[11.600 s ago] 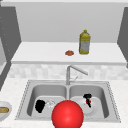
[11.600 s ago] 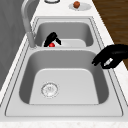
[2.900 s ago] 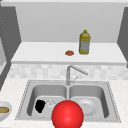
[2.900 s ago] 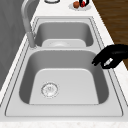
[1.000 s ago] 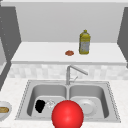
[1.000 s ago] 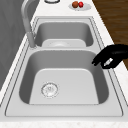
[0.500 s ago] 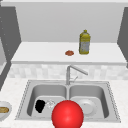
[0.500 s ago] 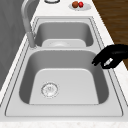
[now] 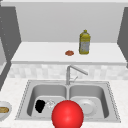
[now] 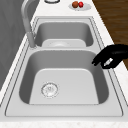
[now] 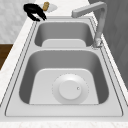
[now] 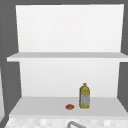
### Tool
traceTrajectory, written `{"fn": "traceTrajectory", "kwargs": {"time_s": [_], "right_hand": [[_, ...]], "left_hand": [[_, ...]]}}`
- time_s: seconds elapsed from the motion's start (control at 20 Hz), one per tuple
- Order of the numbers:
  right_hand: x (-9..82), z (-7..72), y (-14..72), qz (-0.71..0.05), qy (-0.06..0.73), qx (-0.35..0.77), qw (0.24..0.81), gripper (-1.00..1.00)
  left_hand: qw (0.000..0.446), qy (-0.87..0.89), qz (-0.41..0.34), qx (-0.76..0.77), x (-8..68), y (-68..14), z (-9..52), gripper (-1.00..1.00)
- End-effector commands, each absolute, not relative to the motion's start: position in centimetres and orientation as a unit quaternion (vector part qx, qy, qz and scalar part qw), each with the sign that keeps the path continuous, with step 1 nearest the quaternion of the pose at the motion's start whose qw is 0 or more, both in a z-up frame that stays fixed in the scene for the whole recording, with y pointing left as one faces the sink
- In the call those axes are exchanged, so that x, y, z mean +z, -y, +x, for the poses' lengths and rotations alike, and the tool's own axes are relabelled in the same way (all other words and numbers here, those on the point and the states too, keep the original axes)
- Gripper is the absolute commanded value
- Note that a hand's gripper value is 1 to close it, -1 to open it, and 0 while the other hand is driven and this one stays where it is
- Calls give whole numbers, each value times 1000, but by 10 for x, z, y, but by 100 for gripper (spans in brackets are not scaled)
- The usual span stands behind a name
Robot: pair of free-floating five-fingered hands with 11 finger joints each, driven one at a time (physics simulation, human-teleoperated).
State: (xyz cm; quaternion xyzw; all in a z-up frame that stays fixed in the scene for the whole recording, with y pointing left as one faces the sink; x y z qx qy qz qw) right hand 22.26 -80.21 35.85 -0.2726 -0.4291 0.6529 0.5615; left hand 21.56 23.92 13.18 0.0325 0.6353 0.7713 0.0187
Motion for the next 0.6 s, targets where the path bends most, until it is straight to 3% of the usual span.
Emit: {"fn": "traceTrajectory", "kwargs": {"time_s": [0.0, 0.55], "right_hand": [[388, 210, 802, -258, 428, 652, 570, -100], [467, 176, 788, -256, 418, 661, 568, -100]], "left_hand": [[19, -635, 32, 771, 132, -239, 216, 0], [19, -635, 32, 771, 132, -239, 216, 0]]}}
